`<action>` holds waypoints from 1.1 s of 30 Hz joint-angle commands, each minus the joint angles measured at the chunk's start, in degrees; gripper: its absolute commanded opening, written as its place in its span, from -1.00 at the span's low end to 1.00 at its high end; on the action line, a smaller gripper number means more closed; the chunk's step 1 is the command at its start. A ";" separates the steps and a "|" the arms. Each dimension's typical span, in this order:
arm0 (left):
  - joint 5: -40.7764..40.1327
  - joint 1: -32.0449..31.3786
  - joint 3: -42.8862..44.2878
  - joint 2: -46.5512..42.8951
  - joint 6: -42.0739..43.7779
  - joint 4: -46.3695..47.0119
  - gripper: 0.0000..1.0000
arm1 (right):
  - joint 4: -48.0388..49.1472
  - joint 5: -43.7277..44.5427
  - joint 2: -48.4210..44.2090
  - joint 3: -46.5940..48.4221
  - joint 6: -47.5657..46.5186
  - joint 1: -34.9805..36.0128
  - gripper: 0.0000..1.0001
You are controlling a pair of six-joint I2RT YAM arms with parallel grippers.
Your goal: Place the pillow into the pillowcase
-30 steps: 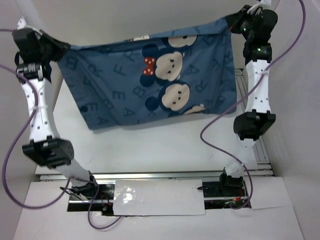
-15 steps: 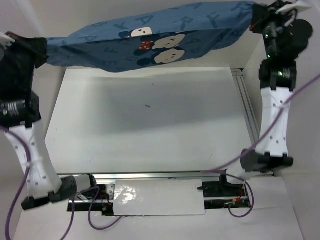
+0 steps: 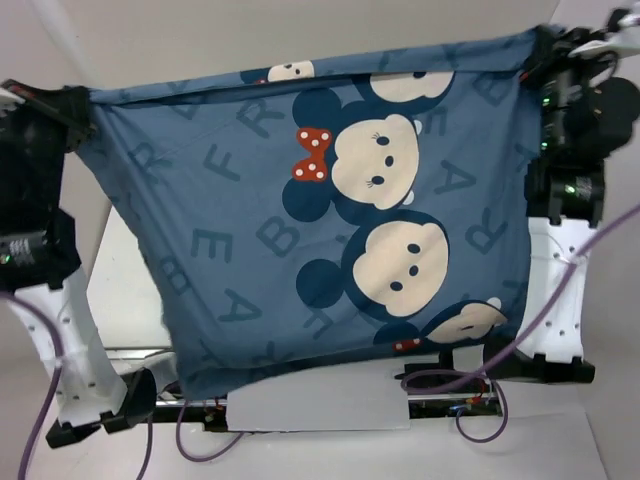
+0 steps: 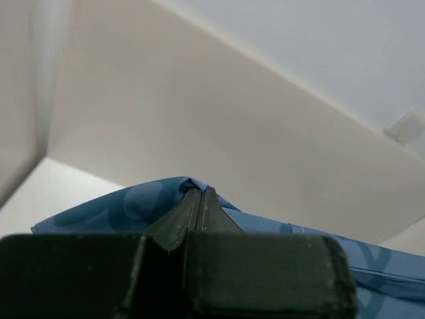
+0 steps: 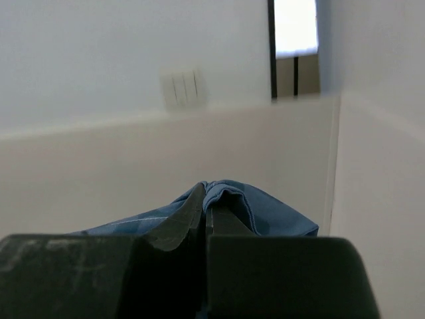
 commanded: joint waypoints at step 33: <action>-2.85 -9.16 -29.78 22.79 -3.46 4.40 1.00 | -8.43 8.19 9.77 -36.47 6.37 9.53 1.00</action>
